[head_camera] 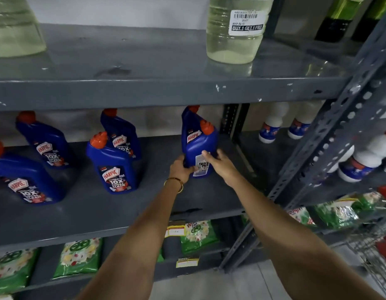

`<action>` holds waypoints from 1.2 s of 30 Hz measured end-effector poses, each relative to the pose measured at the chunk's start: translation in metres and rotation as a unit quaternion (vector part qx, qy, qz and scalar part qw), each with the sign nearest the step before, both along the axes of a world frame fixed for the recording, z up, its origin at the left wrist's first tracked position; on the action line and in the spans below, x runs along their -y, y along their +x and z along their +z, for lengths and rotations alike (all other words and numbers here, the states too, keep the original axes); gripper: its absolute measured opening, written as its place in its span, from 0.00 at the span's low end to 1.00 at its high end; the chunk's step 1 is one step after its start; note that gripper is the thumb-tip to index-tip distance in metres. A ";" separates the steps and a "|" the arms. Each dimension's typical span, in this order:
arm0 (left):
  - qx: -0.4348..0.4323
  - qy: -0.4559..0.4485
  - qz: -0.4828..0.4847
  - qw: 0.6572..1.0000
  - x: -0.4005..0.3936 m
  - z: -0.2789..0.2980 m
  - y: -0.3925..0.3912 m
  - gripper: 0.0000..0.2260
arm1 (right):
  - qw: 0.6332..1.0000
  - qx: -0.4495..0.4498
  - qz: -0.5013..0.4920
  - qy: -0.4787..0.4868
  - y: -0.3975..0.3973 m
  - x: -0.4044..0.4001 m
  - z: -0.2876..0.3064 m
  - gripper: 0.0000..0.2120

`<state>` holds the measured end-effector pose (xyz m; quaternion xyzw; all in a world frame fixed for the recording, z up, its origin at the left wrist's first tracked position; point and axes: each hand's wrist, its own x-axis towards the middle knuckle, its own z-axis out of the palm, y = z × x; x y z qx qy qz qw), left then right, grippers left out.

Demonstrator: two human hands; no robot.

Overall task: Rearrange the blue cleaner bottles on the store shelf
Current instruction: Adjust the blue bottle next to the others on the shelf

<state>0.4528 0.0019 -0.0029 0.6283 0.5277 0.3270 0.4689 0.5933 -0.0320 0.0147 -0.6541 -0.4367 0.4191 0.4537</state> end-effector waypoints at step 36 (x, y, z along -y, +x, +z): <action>0.013 -0.060 -0.127 0.990 0.024 0.032 0.009 0.30 | 0.964 -0.082 0.253 0.019 0.021 0.012 0.064 0.23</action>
